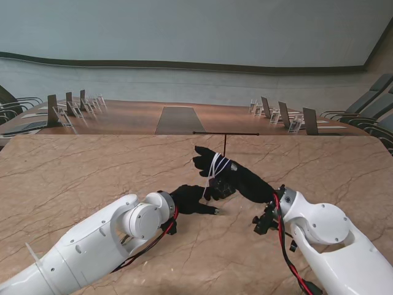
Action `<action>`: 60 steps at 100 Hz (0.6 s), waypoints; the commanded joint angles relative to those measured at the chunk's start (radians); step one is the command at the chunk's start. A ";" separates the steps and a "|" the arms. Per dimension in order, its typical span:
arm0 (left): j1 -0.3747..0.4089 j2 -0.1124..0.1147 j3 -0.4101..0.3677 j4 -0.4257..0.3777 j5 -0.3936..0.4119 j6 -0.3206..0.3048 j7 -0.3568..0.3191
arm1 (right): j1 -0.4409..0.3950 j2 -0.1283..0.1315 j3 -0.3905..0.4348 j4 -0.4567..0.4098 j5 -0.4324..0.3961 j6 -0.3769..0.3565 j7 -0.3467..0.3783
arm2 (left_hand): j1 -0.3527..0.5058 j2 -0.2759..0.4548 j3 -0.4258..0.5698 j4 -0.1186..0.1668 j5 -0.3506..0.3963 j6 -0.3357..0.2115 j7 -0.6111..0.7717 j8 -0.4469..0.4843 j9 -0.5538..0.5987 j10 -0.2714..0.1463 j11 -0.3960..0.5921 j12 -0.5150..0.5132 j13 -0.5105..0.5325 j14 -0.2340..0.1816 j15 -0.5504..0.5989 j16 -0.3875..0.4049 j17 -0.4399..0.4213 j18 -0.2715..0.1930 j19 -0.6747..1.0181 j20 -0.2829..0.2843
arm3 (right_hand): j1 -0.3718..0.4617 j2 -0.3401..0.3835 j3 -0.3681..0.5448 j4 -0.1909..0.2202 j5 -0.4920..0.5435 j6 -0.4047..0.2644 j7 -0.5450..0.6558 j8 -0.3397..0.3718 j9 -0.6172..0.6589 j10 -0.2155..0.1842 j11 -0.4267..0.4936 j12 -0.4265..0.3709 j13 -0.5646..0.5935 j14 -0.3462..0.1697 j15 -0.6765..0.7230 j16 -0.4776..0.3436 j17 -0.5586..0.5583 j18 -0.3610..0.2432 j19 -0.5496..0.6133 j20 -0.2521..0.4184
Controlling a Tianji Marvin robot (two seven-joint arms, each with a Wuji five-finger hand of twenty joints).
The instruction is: Take the wired earphone off the rack, coil the cable and place them on the table
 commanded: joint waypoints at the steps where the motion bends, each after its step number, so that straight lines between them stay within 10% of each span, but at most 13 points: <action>1: 0.024 0.008 -0.005 0.001 0.009 0.010 -0.001 | 0.000 0.001 0.008 -0.010 0.000 -0.011 -0.001 | -0.025 -0.033 0.015 -0.005 -0.017 -0.006 -0.029 -0.006 -0.014 0.005 -0.014 -0.010 -0.007 -0.025 -0.019 -0.011 -0.012 -0.017 -0.017 -0.007 | -0.016 -0.010 0.004 -0.035 -0.023 -0.081 0.006 0.022 0.006 0.012 0.001 0.004 0.009 0.034 0.017 -0.014 0.009 0.047 0.039 -0.020; 35: 0.079 0.019 -0.049 -0.009 0.054 0.020 0.016 | -0.007 0.002 0.034 -0.018 0.003 -0.028 -0.001 | -0.036 -0.044 0.028 -0.009 -0.041 -0.013 -0.038 -0.008 -0.039 -0.001 -0.020 -0.017 -0.028 -0.035 -0.030 -0.014 -0.020 -0.022 -0.034 -0.002 | -0.014 -0.010 0.003 -0.035 -0.024 -0.079 0.007 0.032 0.005 0.013 0.002 0.005 0.007 0.031 0.016 -0.016 0.005 0.044 0.050 -0.034; 60: 0.108 0.018 -0.078 -0.023 0.101 -0.007 0.060 | -0.011 0.001 0.038 -0.019 -0.001 -0.025 -0.006 | -0.096 -0.076 -0.025 -0.018 -0.026 -0.169 -0.117 -0.054 -0.091 -0.106 -0.123 -0.135 -0.027 0.058 -0.136 -0.130 0.040 0.086 -0.036 -0.016 | -0.011 -0.009 0.002 -0.034 -0.024 -0.079 0.009 0.043 0.006 0.011 0.004 0.005 0.006 0.029 0.016 -0.017 0.003 0.043 0.057 -0.043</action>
